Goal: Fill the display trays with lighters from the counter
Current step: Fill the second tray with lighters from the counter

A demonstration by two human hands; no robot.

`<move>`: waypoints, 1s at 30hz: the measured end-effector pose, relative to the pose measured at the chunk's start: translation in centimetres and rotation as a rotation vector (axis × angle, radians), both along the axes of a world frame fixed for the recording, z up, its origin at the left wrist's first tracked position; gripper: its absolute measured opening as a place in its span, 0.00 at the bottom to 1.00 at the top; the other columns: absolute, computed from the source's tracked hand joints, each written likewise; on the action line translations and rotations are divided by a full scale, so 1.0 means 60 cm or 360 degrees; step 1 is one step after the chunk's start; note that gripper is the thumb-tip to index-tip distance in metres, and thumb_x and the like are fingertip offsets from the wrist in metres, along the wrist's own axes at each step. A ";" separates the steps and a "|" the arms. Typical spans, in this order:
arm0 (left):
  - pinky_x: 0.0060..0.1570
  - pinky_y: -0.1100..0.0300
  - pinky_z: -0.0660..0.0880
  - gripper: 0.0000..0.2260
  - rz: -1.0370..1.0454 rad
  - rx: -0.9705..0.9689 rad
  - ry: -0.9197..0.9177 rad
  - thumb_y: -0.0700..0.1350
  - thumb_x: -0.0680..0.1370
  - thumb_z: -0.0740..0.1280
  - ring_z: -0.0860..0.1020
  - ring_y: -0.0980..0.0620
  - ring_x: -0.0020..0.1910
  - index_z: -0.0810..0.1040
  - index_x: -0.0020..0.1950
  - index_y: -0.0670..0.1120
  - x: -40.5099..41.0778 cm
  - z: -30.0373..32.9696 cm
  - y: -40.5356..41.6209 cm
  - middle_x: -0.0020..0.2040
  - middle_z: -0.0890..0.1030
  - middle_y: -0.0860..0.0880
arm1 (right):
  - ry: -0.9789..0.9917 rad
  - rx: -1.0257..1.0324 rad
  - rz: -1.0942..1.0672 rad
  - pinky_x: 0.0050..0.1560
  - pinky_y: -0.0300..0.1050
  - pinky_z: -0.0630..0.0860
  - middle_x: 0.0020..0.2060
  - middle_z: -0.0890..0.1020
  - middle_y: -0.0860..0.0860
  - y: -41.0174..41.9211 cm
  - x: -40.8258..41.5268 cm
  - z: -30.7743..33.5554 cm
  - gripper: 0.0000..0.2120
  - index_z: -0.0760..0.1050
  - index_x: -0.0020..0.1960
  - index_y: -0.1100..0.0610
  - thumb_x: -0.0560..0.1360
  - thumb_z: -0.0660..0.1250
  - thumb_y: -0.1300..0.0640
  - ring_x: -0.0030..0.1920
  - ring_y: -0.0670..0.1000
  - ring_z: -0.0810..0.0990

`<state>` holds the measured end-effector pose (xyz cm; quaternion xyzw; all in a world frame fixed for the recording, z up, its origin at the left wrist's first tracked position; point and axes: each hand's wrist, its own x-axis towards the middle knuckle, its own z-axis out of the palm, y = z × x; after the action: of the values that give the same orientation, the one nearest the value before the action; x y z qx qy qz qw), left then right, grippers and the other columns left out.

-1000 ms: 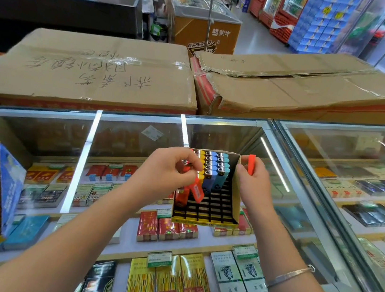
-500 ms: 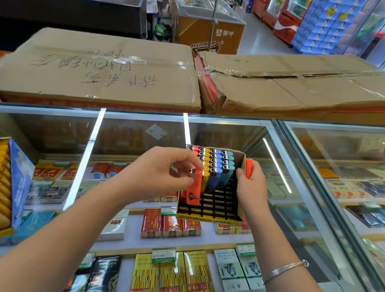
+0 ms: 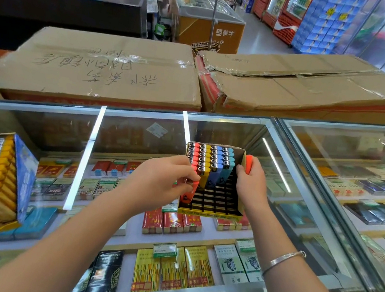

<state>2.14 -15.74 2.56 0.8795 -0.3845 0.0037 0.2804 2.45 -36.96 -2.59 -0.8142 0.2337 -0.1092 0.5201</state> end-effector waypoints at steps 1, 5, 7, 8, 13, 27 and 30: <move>0.44 0.56 0.77 0.10 0.0007 -0.0003 -0.0035 0.44 0.76 0.67 0.77 0.56 0.45 0.80 0.57 0.50 -0.001 0.000 0.000 0.48 0.75 0.58 | 0.0004 -0.0006 0.0000 0.54 0.58 0.76 0.54 0.76 0.52 0.000 0.000 0.000 0.08 0.69 0.57 0.51 0.79 0.57 0.56 0.53 0.52 0.76; 0.42 0.60 0.75 0.10 -0.0011 0.0028 -0.0142 0.45 0.76 0.67 0.75 0.57 0.45 0.80 0.57 0.50 0.001 0.001 -0.002 0.47 0.75 0.58 | -0.0007 -0.0004 -0.0006 0.54 0.57 0.77 0.54 0.76 0.52 0.000 0.000 -0.002 0.07 0.69 0.55 0.51 0.79 0.57 0.56 0.53 0.52 0.76; 0.43 0.59 0.75 0.10 -0.0006 0.0025 -0.0151 0.45 0.76 0.67 0.73 0.58 0.46 0.80 0.57 0.50 0.003 -0.001 -0.003 0.47 0.75 0.57 | -0.0002 -0.0005 -0.0007 0.53 0.58 0.77 0.54 0.76 0.53 -0.001 0.000 -0.003 0.07 0.70 0.55 0.52 0.79 0.57 0.56 0.52 0.52 0.76; 0.43 0.58 0.75 0.10 0.0004 0.0005 -0.0140 0.46 0.76 0.67 0.73 0.58 0.46 0.80 0.56 0.50 0.003 -0.002 -0.003 0.47 0.75 0.58 | 0.0000 -0.0009 -0.0007 0.53 0.58 0.77 0.54 0.76 0.53 -0.001 0.000 -0.003 0.07 0.70 0.55 0.52 0.79 0.57 0.56 0.52 0.52 0.76; 0.40 0.59 0.74 0.08 -0.0004 -0.0058 -0.0189 0.45 0.75 0.69 0.72 0.59 0.45 0.82 0.53 0.50 0.003 -0.006 0.000 0.45 0.73 0.60 | 0.0008 -0.0018 -0.0001 0.54 0.59 0.76 0.54 0.76 0.53 -0.001 0.002 -0.003 0.07 0.70 0.56 0.52 0.79 0.56 0.56 0.53 0.53 0.76; 0.35 0.58 0.74 0.06 -0.0042 -0.0040 -0.0295 0.45 0.75 0.69 0.70 0.59 0.42 0.81 0.51 0.50 0.007 -0.007 0.003 0.41 0.70 0.61 | 0.0000 -0.0037 0.0002 0.53 0.58 0.76 0.54 0.76 0.54 -0.003 0.002 -0.005 0.07 0.70 0.56 0.52 0.79 0.57 0.57 0.52 0.53 0.76; 0.38 0.59 0.74 0.06 0.0036 -0.0092 -0.0242 0.46 0.75 0.69 0.71 0.60 0.43 0.81 0.51 0.49 0.006 -0.015 0.004 0.42 0.71 0.61 | 0.0003 -0.0039 0.0007 0.54 0.58 0.76 0.54 0.76 0.54 -0.002 0.001 -0.004 0.07 0.69 0.57 0.52 0.79 0.57 0.57 0.52 0.53 0.76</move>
<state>2.52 -15.51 1.65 0.8726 -0.3943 0.0846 0.2756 2.52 -37.10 -2.85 -0.8211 0.2310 -0.1101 0.5101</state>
